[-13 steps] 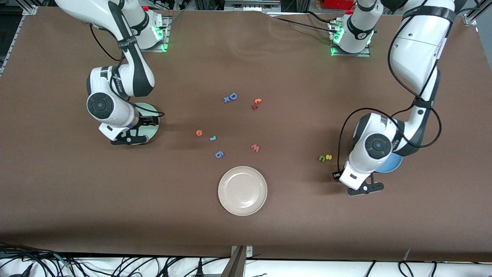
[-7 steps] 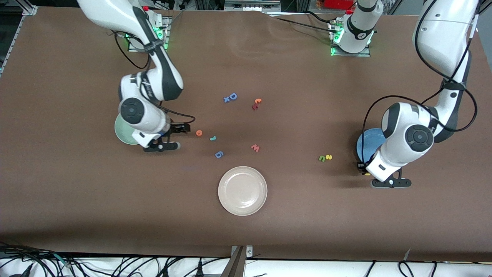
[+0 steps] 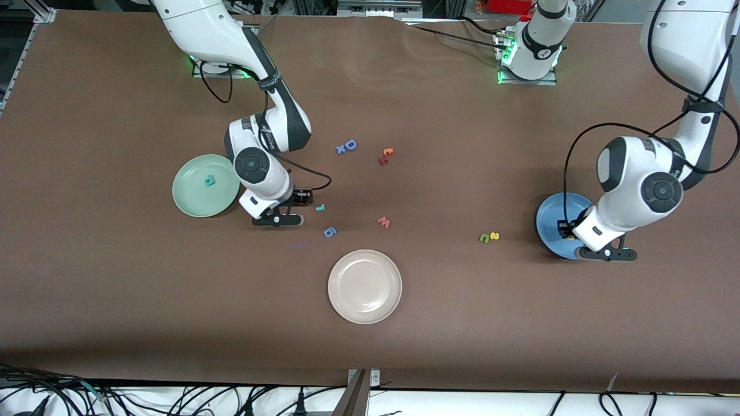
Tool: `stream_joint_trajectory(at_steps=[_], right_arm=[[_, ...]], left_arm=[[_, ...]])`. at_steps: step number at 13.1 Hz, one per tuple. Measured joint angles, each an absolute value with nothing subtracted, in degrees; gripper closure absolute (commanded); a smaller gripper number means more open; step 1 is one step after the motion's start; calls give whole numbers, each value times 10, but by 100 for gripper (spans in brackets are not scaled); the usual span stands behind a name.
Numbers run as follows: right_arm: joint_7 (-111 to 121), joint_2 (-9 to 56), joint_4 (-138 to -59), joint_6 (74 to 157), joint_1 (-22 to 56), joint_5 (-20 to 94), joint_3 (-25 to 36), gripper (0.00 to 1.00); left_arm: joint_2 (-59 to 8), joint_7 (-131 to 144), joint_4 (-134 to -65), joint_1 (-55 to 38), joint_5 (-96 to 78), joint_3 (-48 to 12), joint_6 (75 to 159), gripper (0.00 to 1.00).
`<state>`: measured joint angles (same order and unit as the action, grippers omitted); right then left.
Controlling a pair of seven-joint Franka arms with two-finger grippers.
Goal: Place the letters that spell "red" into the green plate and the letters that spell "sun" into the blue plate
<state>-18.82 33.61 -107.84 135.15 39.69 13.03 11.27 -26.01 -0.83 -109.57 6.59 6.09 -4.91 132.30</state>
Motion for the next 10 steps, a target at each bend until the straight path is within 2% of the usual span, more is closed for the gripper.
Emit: stream_joint_trajectory(at_steps=[2,3,4,5,7,10], right_arm=[[-196,341,-1078,1358,402,130,112,35],[-198,346,-1078,1362,405,130,112,35],[-199,351,-1078,1364,408,130,112,44],[-201,355,-1078,1366,411,130,112,52],[-202,354,-1078,1367,413,130,112,73],[-202,352,-1078,1366,413,131,113,85]], left_arm=[[-257,-27,-1112,78,60,-43,1323,72],[-257,-30,-1118,80,60,-42,1323,46],[-257,-31,-1123,80,60,-42,1323,7],[-257,-31,-1127,79,60,-43,1323,0],[-258,-31,-1127,79,60,-44,1323,0],[-258,-28,-1126,75,58,-48,1325,0]])
